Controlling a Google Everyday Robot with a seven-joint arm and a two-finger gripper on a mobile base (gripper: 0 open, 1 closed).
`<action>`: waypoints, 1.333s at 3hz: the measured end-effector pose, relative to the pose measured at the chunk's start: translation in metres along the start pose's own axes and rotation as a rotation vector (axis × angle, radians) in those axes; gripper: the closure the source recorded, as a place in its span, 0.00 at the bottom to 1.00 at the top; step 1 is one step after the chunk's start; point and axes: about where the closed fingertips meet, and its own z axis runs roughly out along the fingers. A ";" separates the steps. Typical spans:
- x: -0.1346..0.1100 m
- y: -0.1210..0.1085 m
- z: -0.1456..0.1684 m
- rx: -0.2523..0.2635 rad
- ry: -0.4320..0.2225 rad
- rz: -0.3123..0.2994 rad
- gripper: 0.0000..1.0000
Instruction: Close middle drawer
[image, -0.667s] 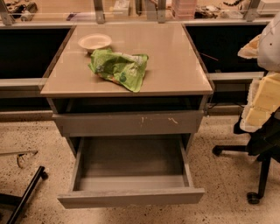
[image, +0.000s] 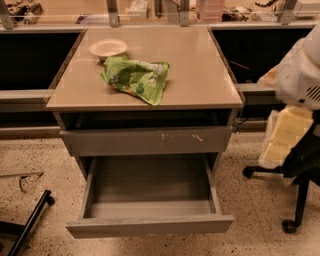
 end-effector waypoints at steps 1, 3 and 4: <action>-0.012 0.043 0.061 -0.138 -0.032 -0.018 0.00; -0.009 0.052 0.070 -0.161 -0.021 -0.018 0.00; -0.007 0.075 0.104 -0.239 -0.040 -0.004 0.00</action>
Offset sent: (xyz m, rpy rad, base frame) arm -0.0211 0.0294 -0.0566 0.0508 0.1054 0.0475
